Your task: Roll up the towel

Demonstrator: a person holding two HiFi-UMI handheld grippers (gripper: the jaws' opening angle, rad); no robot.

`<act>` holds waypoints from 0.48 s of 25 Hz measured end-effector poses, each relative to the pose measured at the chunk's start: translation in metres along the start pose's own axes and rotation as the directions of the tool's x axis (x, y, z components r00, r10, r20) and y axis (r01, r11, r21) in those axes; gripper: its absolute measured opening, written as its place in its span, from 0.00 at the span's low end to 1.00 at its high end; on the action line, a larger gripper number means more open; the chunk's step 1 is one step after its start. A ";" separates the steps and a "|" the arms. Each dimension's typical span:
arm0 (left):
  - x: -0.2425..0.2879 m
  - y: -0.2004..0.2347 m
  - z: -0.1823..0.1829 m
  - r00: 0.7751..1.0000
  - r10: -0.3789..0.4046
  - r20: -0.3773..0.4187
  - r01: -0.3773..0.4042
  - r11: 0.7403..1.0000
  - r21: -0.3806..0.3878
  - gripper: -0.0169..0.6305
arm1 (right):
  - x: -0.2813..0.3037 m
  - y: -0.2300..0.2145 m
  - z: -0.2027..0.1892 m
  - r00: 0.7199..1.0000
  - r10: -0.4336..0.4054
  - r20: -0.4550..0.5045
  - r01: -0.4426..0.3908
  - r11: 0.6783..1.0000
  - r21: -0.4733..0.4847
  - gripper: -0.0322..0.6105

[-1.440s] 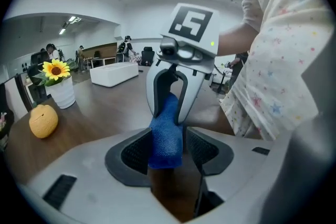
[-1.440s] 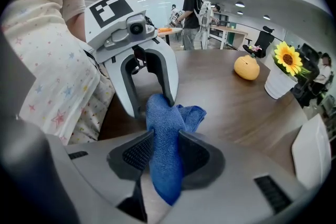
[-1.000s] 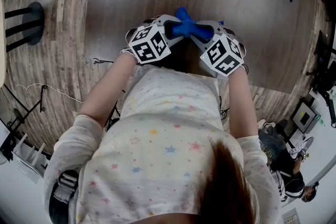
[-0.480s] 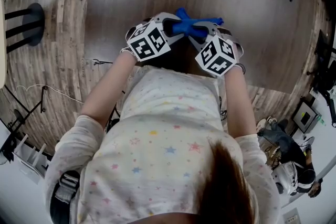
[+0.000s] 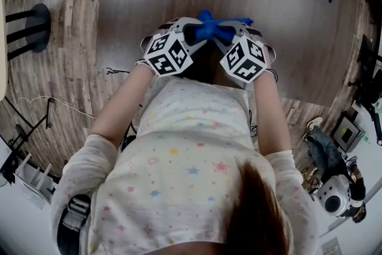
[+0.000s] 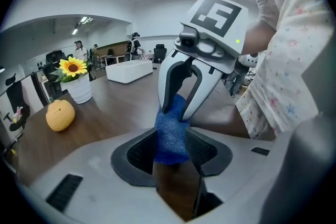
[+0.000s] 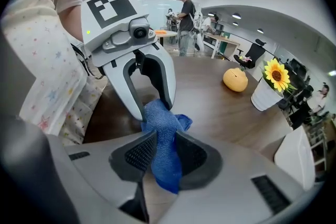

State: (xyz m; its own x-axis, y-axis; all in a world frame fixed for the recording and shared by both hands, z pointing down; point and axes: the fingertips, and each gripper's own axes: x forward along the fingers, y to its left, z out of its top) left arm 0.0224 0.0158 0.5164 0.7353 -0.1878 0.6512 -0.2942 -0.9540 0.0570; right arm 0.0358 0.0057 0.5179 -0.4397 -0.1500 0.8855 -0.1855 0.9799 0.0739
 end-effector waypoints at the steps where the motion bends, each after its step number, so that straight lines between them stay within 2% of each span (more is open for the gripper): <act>1: 0.001 0.002 -0.001 1.000 0.009 -0.006 -0.009 1.000 -0.002 0.27 | 0.000 -0.001 0.001 1.000 -0.004 0.003 0.004 1.000 0.002 0.22; 5: 0.003 0.007 -0.004 1.000 -0.008 -0.002 0.007 0.998 -0.066 0.26 | -0.008 -0.002 0.010 0.999 -0.018 0.039 0.017 1.000 0.010 0.22; 8: 0.002 0.010 -0.004 1.000 -0.025 0.008 0.026 0.996 -0.089 0.26 | -0.013 0.006 0.020 0.997 0.000 0.078 -0.002 1.000 0.029 0.22; 12: 0.003 0.011 -0.005 0.999 -0.039 0.008 0.039 0.995 -0.088 0.25 | 0.000 0.019 0.013 0.999 0.018 0.026 -0.017 1.000 -0.020 0.21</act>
State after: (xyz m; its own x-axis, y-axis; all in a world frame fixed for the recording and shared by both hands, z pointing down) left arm 0.0185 0.0057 0.5225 0.7513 -0.1526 0.6421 -0.3177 -0.9364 0.1491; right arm 0.0211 0.0226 0.5130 -0.4660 -0.1362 0.8742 -0.1602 0.9847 0.0681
